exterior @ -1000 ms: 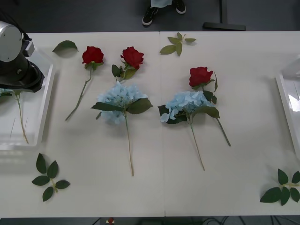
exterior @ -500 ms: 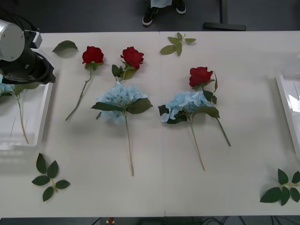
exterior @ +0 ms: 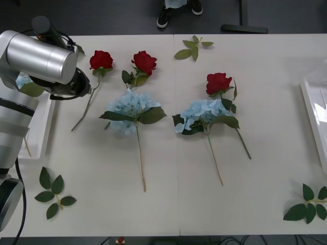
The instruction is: Place the red flowers into the right box and the blue flowers into the left box. If a person shows an open palm, hand one flower to the person first, then continue sorting.
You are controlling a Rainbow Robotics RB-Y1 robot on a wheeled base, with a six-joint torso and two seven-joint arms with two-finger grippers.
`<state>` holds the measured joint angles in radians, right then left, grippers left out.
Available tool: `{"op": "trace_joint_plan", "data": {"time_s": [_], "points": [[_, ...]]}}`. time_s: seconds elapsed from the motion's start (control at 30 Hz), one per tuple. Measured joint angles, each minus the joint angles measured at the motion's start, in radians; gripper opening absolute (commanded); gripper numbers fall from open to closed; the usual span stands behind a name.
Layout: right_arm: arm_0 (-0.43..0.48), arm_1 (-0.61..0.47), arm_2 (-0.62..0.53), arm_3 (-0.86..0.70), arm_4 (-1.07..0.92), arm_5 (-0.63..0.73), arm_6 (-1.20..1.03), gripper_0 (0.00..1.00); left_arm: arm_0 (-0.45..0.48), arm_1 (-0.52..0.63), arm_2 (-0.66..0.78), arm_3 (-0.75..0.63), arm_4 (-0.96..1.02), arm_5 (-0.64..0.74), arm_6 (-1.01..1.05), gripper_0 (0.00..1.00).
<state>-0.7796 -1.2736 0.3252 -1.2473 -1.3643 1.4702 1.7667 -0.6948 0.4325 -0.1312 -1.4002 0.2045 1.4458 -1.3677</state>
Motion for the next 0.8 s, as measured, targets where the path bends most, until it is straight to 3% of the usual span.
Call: {"op": "trace_joint_plan", "data": {"time_s": [0.27, 0.63, 0.8], "points": [[0.020, 0.000, 0.000, -0.140, -0.083, -0.002, -0.150, 0.72, -0.068, -0.087, -0.016, 0.202, -0.067, -0.167, 0.000, 1.00], [0.260, 0.002, 0.000, -0.492, 0.032, -0.191, -0.415, 0.72, -0.111, -0.101, -0.087, 0.348, -0.073, -0.269, 0.010, 1.00], [0.301, 0.063, 0.000, -0.532, 0.151, -0.181, -0.472, 0.72, -0.111, -0.102, -0.087, 0.404, -0.080, -0.315, 0.043, 1.00]]}}
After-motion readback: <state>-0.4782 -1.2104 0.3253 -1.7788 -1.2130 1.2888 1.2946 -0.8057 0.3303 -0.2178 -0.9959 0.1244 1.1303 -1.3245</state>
